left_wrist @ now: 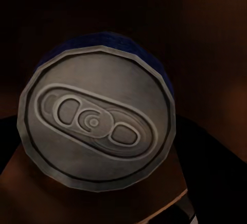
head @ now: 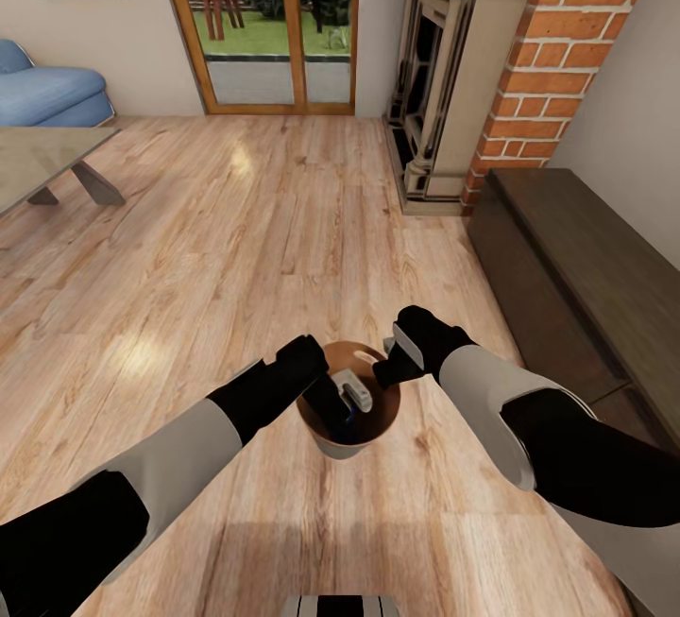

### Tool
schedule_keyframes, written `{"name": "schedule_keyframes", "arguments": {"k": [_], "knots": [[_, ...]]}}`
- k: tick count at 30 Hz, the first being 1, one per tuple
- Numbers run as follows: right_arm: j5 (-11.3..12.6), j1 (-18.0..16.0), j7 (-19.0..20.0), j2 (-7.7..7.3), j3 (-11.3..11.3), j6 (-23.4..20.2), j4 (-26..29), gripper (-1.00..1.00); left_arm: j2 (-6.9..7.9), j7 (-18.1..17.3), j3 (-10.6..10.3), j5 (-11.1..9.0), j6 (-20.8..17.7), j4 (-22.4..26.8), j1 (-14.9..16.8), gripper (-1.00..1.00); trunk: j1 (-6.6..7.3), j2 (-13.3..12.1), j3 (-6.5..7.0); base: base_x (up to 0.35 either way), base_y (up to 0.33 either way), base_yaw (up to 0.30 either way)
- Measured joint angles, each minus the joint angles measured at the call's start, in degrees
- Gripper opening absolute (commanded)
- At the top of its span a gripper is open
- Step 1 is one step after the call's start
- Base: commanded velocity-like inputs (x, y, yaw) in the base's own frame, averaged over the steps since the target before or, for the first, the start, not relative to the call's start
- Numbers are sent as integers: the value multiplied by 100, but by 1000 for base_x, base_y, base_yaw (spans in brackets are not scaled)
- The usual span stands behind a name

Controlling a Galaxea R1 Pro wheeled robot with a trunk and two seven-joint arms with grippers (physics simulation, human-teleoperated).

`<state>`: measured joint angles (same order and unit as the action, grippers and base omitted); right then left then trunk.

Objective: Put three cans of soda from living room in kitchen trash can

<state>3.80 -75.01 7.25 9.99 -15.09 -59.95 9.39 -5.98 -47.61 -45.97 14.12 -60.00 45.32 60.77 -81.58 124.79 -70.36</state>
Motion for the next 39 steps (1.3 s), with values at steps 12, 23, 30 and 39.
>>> {"name": "schedule_keyframes", "arguments": {"k": [12, 23, 30, 39], "knots": [[-7, 6, -1, 0, -6, 0, -5, -100, 11, 150, 8, -10, 121, -54, -4, 100, 0, 0, 0, 0, 0, 0], [-22, 13, -1, 0, -3, 0, -17, -100, 66, 99, 39, -56, 171, 250, 0, 100, 0, 0, 0, 0, 0, 0], [-27, 22, 9, -40, 12, 0, -49, -100, 985, -418, 188, -86, 8, 2267, -263, 100, 0, 0, 0, 0, 0, 0], [-12, 283, 16, -324, 36, 0, -62, -100, 2273, -729, 2304, -220, 5, 3983, -949, 100, 0, 0, 0, 0, 0, 0]]}}
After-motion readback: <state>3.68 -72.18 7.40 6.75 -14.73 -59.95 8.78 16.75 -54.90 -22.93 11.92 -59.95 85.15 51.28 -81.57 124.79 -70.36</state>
